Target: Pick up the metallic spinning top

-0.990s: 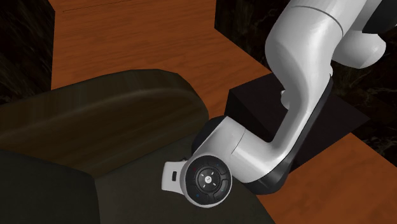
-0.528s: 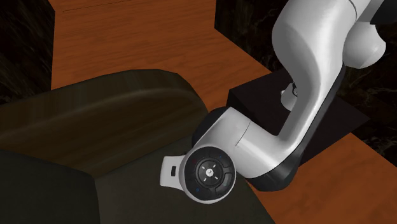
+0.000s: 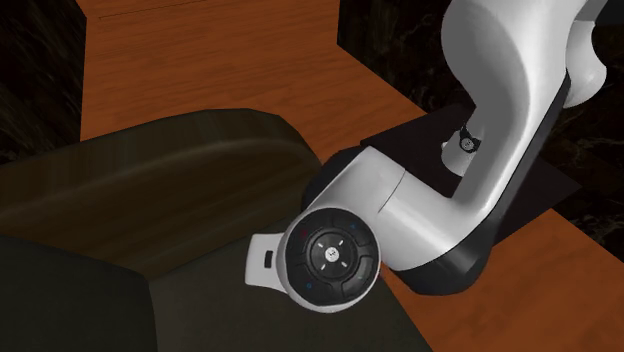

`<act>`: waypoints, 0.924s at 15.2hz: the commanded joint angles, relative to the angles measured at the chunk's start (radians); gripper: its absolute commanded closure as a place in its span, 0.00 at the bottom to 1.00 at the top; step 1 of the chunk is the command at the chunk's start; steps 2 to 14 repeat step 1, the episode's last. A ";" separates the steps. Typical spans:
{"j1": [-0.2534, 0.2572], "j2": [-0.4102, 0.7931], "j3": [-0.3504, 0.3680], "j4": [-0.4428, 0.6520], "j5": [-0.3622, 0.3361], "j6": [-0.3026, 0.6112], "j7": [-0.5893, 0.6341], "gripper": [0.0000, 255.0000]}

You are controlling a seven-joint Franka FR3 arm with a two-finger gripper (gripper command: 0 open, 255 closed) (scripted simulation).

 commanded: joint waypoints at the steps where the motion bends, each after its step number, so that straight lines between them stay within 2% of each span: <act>1: 0.000 -0.004 0.000 0.002 0.001 -0.006 -0.003 1.00; 14: 0.000 -0.004 0.000 0.002 0.001 -0.006 -0.003 1.00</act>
